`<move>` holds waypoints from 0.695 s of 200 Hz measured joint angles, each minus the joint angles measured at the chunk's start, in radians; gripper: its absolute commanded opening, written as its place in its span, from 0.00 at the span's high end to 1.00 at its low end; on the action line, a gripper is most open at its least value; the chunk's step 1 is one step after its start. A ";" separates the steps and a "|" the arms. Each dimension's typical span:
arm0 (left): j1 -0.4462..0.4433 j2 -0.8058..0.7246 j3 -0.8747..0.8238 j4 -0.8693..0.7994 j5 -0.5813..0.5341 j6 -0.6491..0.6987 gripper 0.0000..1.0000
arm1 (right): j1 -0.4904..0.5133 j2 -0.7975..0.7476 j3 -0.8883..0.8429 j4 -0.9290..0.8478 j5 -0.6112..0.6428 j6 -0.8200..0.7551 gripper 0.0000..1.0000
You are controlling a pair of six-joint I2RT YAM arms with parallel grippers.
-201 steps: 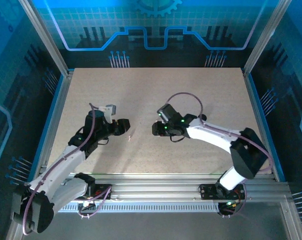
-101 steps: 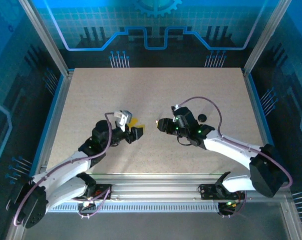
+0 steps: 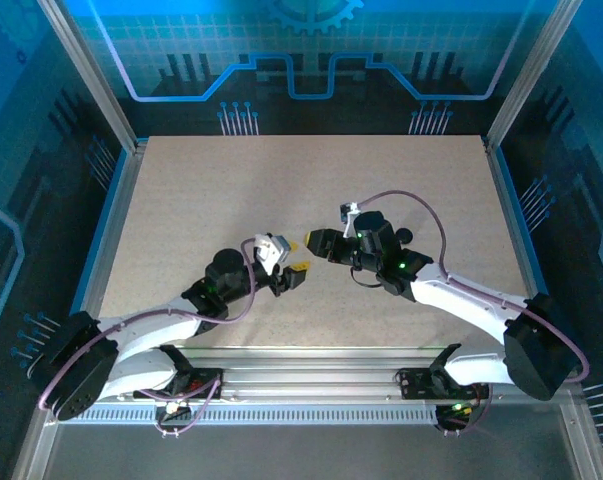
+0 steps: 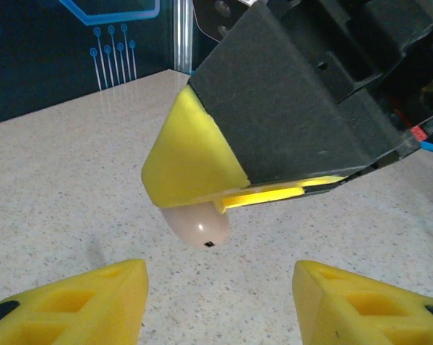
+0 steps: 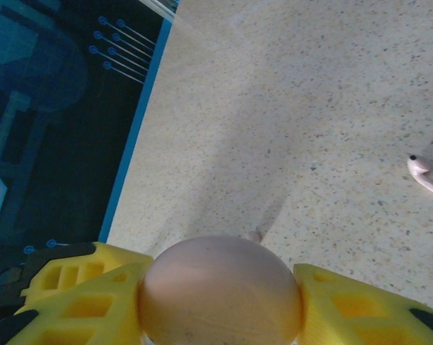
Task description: Insert the wireless bluetooth earbuds into the charging case
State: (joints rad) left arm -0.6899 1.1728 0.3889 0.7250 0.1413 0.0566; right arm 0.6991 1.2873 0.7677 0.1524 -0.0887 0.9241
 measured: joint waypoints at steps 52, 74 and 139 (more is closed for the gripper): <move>-0.002 0.042 0.001 0.104 -0.049 0.002 0.40 | 0.000 0.000 0.008 0.057 -0.068 0.004 0.53; -0.002 0.055 0.001 0.138 -0.063 0.001 0.42 | 0.000 -0.002 0.013 0.069 -0.089 0.004 0.53; -0.002 0.057 0.004 0.210 -0.075 -0.011 0.48 | 0.000 -0.003 0.013 0.106 -0.140 0.008 0.52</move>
State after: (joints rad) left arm -0.6914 1.2297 0.3927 0.9348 0.0662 0.0452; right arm 0.6991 1.2846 0.7811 0.2584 -0.2287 0.9321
